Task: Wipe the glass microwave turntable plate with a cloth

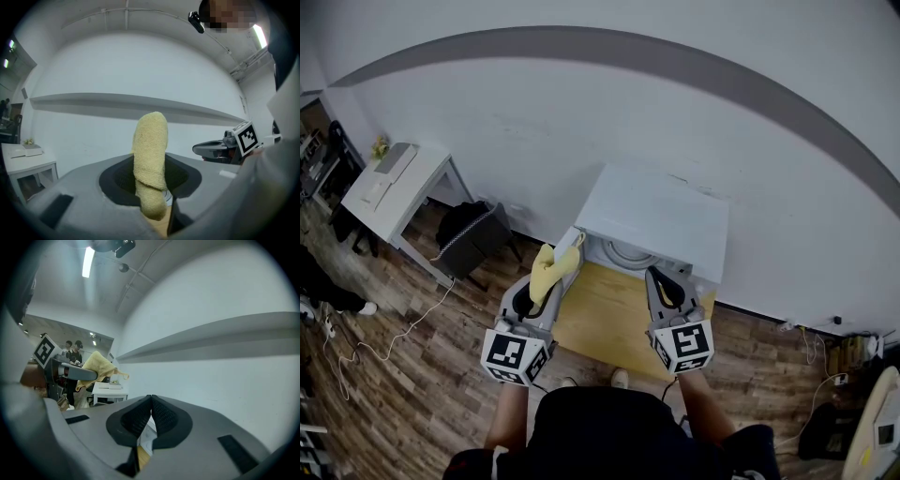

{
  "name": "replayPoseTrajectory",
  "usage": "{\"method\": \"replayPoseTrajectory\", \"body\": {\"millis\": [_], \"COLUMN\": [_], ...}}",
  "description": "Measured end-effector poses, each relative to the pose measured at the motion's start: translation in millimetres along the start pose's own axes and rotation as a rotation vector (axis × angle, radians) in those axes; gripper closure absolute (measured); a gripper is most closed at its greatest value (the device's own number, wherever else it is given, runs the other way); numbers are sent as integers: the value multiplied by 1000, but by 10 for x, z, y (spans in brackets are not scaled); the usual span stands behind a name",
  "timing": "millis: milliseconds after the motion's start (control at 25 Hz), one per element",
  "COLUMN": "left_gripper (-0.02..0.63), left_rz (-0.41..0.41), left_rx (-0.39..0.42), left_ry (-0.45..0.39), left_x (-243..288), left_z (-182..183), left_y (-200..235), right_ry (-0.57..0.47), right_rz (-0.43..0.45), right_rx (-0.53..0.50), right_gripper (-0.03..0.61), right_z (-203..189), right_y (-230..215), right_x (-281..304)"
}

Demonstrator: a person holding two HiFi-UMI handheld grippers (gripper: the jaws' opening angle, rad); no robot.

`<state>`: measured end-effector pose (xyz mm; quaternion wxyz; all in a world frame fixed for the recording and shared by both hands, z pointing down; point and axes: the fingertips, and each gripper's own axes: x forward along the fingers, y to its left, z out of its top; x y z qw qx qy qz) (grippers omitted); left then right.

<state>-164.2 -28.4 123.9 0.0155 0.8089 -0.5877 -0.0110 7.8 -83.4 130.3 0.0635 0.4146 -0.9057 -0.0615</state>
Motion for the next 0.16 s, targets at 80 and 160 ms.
{"method": "replayPoseTrajectory", "body": {"millis": [80,160], "left_gripper": [492,492], "left_rz": [2,4], "left_rx": [4,7], "left_ry": [2,5], "left_x": [-10,-18], "left_z": [-6,-10], "left_y": [17,32], "right_ry": [1,4], "right_rz": [0,0], "right_rx": [-1,-2], "right_gripper": [566,566], "right_z": [0,0], "right_y": [15,27], "right_x": [11,21]}}
